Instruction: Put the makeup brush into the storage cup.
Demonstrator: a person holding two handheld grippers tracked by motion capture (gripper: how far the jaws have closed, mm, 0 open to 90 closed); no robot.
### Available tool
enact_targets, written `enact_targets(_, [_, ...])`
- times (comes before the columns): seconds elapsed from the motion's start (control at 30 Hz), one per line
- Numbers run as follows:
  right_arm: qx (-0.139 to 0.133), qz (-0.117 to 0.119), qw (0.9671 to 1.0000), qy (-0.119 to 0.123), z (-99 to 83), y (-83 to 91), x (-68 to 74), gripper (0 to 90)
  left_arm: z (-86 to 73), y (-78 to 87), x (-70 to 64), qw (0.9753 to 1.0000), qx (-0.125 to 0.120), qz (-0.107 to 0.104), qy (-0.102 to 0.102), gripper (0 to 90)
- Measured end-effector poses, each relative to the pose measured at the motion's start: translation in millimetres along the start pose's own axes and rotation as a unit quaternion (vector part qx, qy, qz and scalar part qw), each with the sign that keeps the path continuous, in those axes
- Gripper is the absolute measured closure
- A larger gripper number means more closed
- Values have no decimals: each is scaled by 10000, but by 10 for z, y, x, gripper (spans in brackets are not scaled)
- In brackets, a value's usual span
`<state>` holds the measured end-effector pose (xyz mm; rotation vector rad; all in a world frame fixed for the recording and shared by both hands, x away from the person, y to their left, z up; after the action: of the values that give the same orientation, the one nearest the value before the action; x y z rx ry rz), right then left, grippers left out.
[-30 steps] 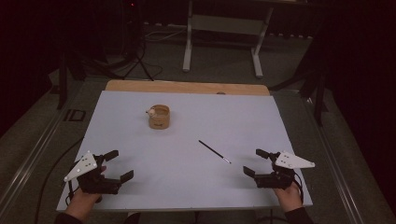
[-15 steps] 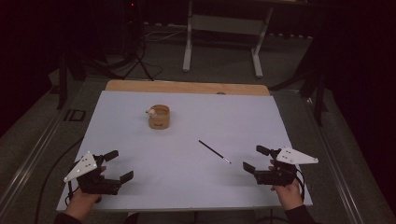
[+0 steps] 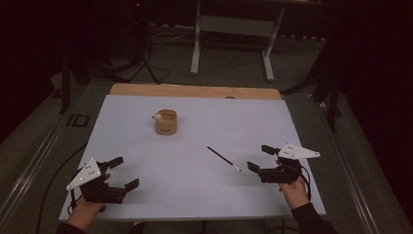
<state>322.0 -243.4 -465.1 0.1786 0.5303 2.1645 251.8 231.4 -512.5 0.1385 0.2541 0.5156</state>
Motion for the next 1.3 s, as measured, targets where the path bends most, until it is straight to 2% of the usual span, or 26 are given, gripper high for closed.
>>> enact_targets(0.2, [93, -67, 9999, -11, 15, -116, -36, 140, 0, -2, -2, 10000, 2, -14, 5, 9])
enact_targets(0.67, [554, 189, 9983, -50, 19, -388, -25, 137, 1, -3, -12, 10000, 35, -18, -33, 9])
enact_targets(0.9, [746, 286, 9968, -55, 34, -518, 16, 141, 0, -7, -16, 10000, 43, -34, -32, 9])
enact_targets(1.07, [961, 338, 9948, 33, 42, -648, 69, 133, -1, -6, -14, 10000, 37, -35, -28, 8])
enact_targets(1.3, [1218, 282, 9921, 140, 76, -783, 104, 138, -2, -9, -16, 10000, 50, -53, -39, 8])
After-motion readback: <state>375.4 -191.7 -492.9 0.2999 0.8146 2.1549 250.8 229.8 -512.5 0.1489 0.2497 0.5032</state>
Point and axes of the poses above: each handheld gripper's, and its own axes: y roughly backward along the jaws, z roughly out of its top, x roughly to its left, the point moved 4 cm from there along -y, roughly forward along the jaws, and after that the axes turned 14 degrees about -z, right-handed, at the moved point
